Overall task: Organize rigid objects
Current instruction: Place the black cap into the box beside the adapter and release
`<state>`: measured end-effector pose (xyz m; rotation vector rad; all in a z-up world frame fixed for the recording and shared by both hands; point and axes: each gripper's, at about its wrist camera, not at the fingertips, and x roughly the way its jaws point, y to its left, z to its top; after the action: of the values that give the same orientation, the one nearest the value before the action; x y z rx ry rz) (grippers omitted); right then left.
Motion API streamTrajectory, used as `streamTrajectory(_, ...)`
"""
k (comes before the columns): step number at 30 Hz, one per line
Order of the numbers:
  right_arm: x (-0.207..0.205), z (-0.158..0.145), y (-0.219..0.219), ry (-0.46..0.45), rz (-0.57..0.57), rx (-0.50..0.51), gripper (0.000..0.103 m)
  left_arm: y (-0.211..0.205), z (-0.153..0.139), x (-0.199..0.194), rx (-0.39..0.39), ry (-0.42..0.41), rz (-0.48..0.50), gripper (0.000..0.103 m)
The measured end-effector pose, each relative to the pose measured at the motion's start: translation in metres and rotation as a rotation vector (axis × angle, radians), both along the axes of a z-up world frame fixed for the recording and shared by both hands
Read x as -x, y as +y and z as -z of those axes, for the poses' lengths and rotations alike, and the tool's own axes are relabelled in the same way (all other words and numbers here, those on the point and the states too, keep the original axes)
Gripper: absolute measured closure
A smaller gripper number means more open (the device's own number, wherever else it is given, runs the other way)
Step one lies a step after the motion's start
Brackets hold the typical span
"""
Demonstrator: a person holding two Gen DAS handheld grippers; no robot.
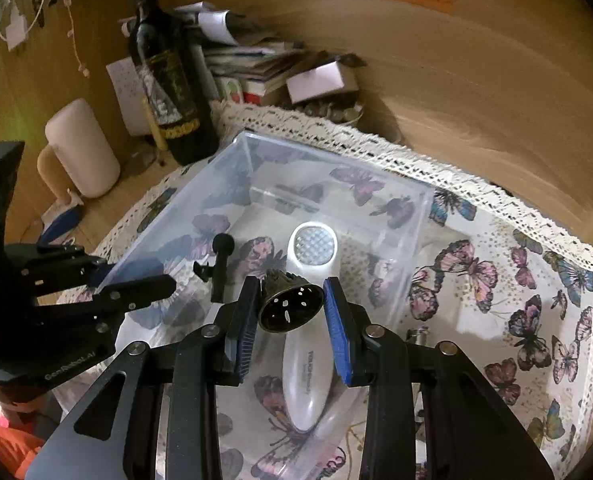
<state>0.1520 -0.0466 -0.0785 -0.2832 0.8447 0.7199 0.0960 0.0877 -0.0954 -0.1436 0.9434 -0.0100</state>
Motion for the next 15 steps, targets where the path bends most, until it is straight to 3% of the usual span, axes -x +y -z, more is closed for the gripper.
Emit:
streamTrajectory(10, -0.003, 0.002, -0.001, 0.015, 0.019, 0.003, 0.073, 0.0, 0.0, 0.0, -0.001, 0.0, -0.001, 0.09)
streamTrajectory(15, -0.002, -0.007, -0.008, -0.015, 0.037, -0.015, 0.066, 0.0, 0.0, 0.0, 0.0, 0.0, -0.001, 0.09)
